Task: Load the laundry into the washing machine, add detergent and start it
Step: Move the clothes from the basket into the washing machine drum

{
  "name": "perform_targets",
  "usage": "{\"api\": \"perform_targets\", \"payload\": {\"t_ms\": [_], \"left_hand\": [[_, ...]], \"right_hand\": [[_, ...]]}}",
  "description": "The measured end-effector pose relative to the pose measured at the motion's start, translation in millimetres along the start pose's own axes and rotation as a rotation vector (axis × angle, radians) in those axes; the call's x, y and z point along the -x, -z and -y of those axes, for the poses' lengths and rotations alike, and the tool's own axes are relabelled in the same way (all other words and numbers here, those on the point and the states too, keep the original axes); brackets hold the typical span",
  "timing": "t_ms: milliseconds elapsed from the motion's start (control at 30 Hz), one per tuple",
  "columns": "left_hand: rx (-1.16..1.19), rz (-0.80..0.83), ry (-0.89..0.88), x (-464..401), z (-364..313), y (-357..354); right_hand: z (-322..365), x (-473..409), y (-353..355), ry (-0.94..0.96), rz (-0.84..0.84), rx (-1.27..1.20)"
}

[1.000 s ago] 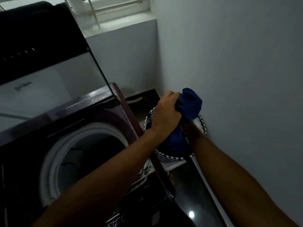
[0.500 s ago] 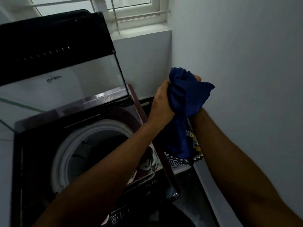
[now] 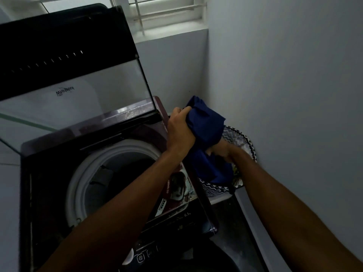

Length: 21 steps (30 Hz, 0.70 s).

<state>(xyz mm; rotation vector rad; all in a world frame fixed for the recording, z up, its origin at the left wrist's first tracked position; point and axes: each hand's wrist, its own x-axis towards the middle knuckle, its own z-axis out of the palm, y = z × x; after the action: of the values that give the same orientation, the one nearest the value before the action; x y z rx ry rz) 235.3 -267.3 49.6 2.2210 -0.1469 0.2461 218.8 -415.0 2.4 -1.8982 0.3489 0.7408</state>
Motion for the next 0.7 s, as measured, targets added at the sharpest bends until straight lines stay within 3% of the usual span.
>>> {"api": "perform_targets", "payload": {"t_ms": [100,200,267,367,500,633,700], "left_hand": [[0.082,-0.077,-0.030,5.2,-12.6,5.9],[0.138,-0.174,-0.081,8.7,-32.9,18.3],[0.142,-0.214,-0.116,7.8,-39.0,30.0],[0.012,-0.153,-0.126,4.7,-26.7,43.5],[-0.179,0.007,-0.074,12.2,2.0,51.5],[-0.169,0.035,0.062,19.3,12.6,64.6],[-0.134,0.001,0.144,19.1,14.7,74.9]], "right_hand": [[-20.4,-4.2,-10.4,-0.031,0.071,0.141],[-8.6,-6.2,-15.8,-0.005,-0.092,0.155],[-1.9,-6.5,-13.6,-0.082,-0.226,0.194],[-3.1,-4.5,-7.7,-0.119,-0.326,-0.011],[51.1,0.4,-1.7,0.177,-0.557,-0.243],[119.5,19.4,-18.7,0.363,-0.477,-0.408],[140.0,22.7,-30.8,0.349,-0.359,-0.377]]}}
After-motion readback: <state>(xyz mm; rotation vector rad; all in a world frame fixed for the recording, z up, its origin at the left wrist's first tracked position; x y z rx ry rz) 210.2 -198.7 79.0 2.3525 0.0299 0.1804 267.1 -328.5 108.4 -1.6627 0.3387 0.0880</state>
